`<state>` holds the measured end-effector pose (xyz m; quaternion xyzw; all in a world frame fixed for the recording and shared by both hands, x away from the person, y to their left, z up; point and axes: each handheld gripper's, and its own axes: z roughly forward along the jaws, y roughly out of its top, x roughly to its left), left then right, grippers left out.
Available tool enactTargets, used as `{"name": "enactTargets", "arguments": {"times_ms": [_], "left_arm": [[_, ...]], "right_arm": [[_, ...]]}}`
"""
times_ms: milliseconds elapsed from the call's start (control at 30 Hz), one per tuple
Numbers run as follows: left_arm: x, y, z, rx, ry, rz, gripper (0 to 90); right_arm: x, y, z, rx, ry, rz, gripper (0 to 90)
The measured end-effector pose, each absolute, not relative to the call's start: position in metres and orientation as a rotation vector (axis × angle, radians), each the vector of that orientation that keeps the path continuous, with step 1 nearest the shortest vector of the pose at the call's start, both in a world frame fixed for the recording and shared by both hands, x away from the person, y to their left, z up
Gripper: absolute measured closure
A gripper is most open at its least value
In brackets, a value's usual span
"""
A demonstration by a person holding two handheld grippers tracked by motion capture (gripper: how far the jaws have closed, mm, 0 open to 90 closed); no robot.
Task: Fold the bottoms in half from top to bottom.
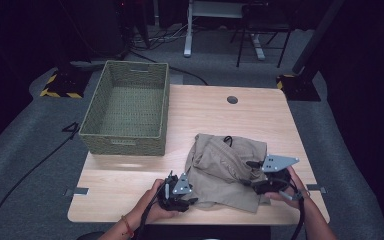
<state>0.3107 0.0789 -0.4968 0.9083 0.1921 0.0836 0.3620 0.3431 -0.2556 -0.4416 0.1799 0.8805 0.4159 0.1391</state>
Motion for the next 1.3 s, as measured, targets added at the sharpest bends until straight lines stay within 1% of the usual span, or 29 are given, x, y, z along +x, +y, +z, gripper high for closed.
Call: {"name": "enactTargets", "arguments": {"times_ms": [133, 233, 400, 567, 700, 800, 867, 900, 933, 967, 1000, 1033, 1133, 1300], "left_arm": [[0.310, 0.079, -0.497, 2.337, 0.495, 0.219, 50.5], [0.311, 0.079, -0.497, 2.340, 0.488, 0.219, 50.4], [0.312, 0.078, -0.498, 2.327, 0.487, 0.202, 50.2], [0.312, 0.078, -0.499, 2.320, 0.480, 0.197, 50.2], [0.312, 0.078, -0.499, 2.320, 0.476, 0.197, 50.2], [0.313, 0.078, -0.499, 2.323, 0.465, 0.196, 50.2], [0.313, 0.078, -0.499, 2.324, 0.463, 0.200, 50.2], [0.312, 0.078, -0.499, 2.327, 0.465, 0.202, 50.2], [0.312, 0.077, -0.498, 2.327, 0.467, 0.205, 50.2], [0.312, 0.077, -0.498, 2.327, 0.464, 0.204, 50.3], [0.312, 0.077, -0.498, 2.329, 0.462, 0.205, 50.3], [0.312, 0.077, -0.498, 2.330, 0.463, 0.205, 50.2], [0.312, 0.077, -0.498, 2.333, 0.462, 0.211, 50.2], [0.312, 0.076, -0.498, 2.335, 0.458, 0.214, 50.2]], "right_arm": [[0.323, -0.251, -0.442, 0.464, 2.539, 1.174, 32.5], [0.329, -0.254, -0.441, 0.522, 2.492, 1.163, 32.0], [0.366, -0.265, -0.446, 0.702, 2.403, 1.147, 32.0], [0.400, -0.268, -0.454, 0.814, 2.405, 1.090, 29.4], [0.423, -0.268, -0.463, 0.896, 2.469, 1.078, 23.0], [0.433, -0.269, -0.469, 0.952, 2.499, 1.105, 22.7], [0.432, -0.266, -0.469, 0.918, 2.512, 1.112, 30.8], [0.430, -0.265, -0.468, 0.893, 2.511, 1.102, 32.5], [0.426, -0.262, -0.467, 0.858, 2.509, 1.081, 37.0], [0.421, -0.260, -0.464, 0.812, 2.500, 1.077, 44.7], [0.417, -0.260, -0.462, 0.795, 2.487, 1.089, 50.4], [0.413, -0.261, -0.460, 0.782, 2.475, 1.109, 54.0], [0.404, -0.263, -0.454, 0.726, 2.472, 1.128, 62.8], [0.385, -0.263, -0.446, 0.642, 2.450, 1.168, 70.5]]}}
